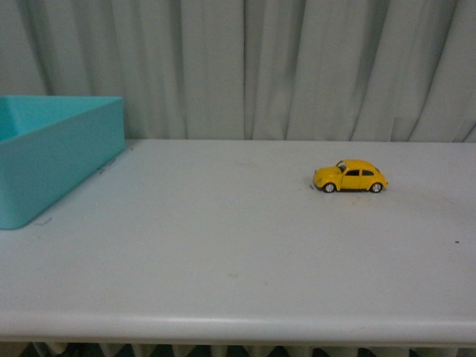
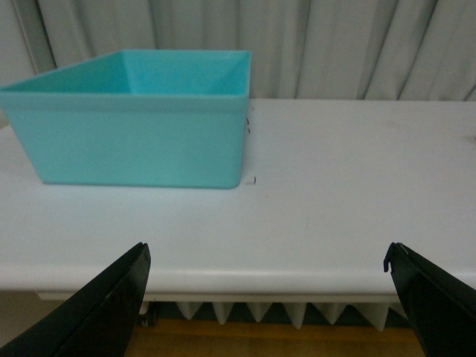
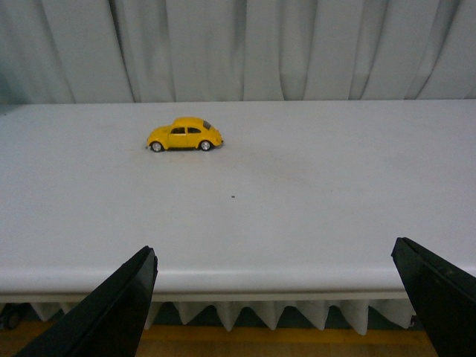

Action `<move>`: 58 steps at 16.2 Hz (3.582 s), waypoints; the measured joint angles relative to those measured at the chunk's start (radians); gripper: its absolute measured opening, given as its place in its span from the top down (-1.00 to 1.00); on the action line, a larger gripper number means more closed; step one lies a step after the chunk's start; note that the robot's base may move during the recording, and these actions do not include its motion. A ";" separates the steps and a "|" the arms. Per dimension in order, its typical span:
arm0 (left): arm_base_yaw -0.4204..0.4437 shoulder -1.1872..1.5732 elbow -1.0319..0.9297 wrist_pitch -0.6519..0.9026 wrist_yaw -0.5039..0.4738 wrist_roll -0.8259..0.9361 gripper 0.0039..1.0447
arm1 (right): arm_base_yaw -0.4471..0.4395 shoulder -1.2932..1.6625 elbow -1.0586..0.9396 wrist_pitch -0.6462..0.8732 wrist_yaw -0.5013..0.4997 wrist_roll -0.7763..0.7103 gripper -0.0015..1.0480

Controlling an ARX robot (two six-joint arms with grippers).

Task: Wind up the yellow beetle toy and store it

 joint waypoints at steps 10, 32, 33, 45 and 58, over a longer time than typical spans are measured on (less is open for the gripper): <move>0.000 0.001 0.000 -0.002 0.000 0.001 -0.88 | 0.000 0.001 0.000 0.001 0.000 0.001 -0.87; 0.000 0.000 0.000 0.000 0.000 0.001 -0.88 | 0.000 0.001 0.000 0.001 0.001 0.000 -0.87; 0.000 0.000 0.000 0.000 0.000 0.001 -0.88 | 0.000 0.001 0.000 0.001 0.000 0.000 -0.87; 0.000 0.000 0.000 0.000 0.000 0.001 -0.88 | 0.000 0.001 0.000 -0.001 0.000 0.000 -0.87; 0.000 0.000 0.000 0.000 0.000 0.000 -0.88 | -0.303 0.470 0.025 0.327 0.037 0.224 -0.87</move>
